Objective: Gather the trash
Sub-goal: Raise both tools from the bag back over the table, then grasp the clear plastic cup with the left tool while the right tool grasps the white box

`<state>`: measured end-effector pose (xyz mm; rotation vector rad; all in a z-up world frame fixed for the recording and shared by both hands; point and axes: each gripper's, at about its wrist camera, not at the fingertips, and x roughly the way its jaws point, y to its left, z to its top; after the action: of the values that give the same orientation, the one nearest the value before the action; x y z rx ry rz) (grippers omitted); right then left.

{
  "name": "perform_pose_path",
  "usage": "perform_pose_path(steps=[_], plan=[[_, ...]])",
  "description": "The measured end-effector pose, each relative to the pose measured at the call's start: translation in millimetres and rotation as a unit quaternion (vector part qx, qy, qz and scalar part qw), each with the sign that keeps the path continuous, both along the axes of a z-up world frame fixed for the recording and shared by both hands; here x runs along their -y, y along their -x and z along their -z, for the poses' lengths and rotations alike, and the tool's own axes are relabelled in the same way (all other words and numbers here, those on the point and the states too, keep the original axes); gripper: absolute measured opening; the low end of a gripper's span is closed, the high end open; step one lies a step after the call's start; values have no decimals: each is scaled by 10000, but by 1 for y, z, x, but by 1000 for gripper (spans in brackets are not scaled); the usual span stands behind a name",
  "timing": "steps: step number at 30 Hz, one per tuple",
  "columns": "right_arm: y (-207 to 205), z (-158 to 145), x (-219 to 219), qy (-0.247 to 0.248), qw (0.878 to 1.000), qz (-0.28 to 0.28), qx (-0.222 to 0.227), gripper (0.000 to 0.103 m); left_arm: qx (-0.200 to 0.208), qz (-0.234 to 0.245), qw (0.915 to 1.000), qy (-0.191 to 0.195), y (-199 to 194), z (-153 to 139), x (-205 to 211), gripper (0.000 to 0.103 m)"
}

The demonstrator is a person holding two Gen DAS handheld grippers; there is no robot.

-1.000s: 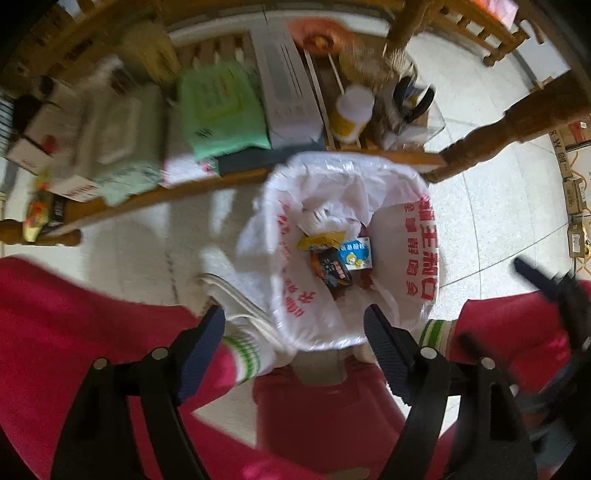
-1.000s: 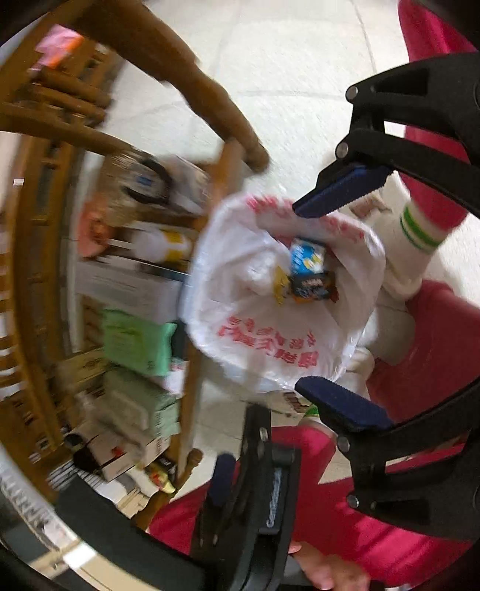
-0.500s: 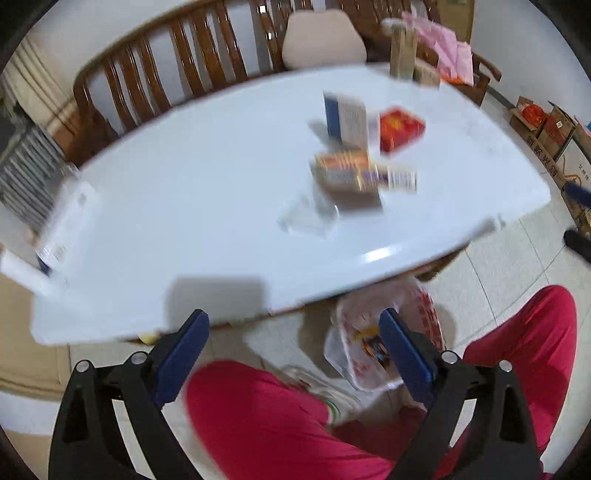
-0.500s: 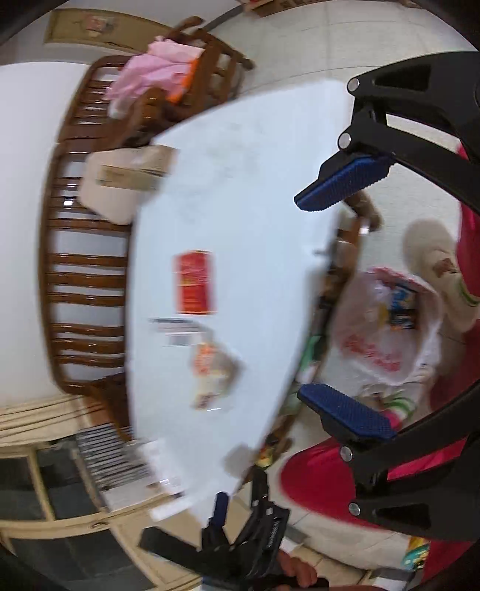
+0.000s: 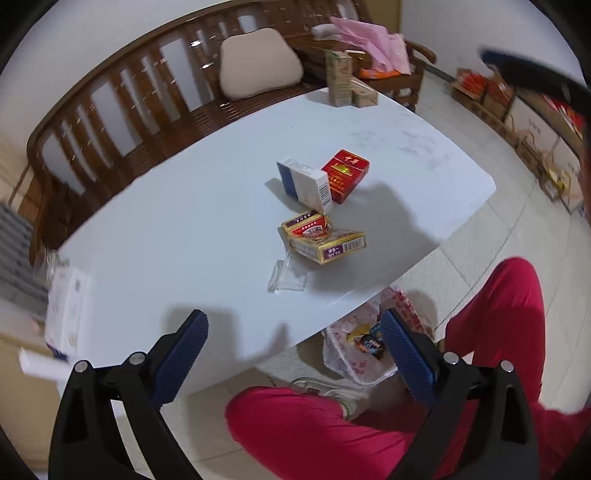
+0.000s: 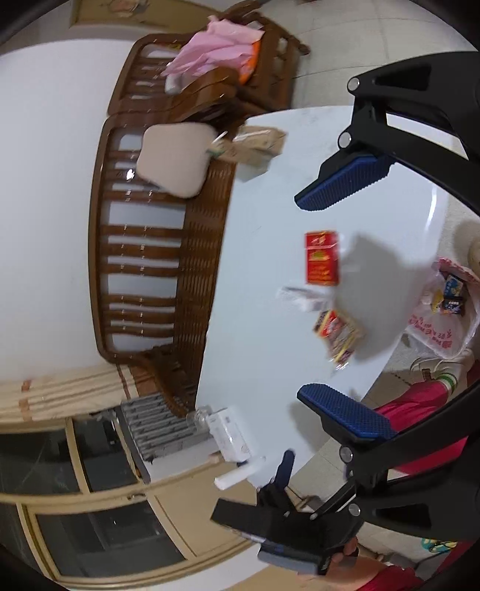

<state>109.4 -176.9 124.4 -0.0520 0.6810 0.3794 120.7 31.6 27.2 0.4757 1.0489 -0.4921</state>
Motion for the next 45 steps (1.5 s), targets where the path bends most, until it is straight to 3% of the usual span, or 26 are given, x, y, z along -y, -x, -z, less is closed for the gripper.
perform_pose_path(steps=[8,15,23,31,40,45], plan=[[-42,6,-20,120,9997,-127,-164,93,-172,258,9994,-160,-15,32,9,92],[-82,47,-36,277,9973,-159,-656,93,-550,251,9981,-137,-38,64,9,92],[-111,88,-47,405,9927,-218,-1117,93,-688,277,9972,-79,-58,90,9,92],[-133,125,-64,673,9866,-348,-1442,93,-712,425,9965,-146,-71,110,13,92],[-155,161,-79,1061,9809,-269,-1610,93,-876,547,9944,240,-84,122,11,92],[-168,175,-81,1003,9790,-201,-1766,85,-876,598,9942,202,-87,127,14,92]])
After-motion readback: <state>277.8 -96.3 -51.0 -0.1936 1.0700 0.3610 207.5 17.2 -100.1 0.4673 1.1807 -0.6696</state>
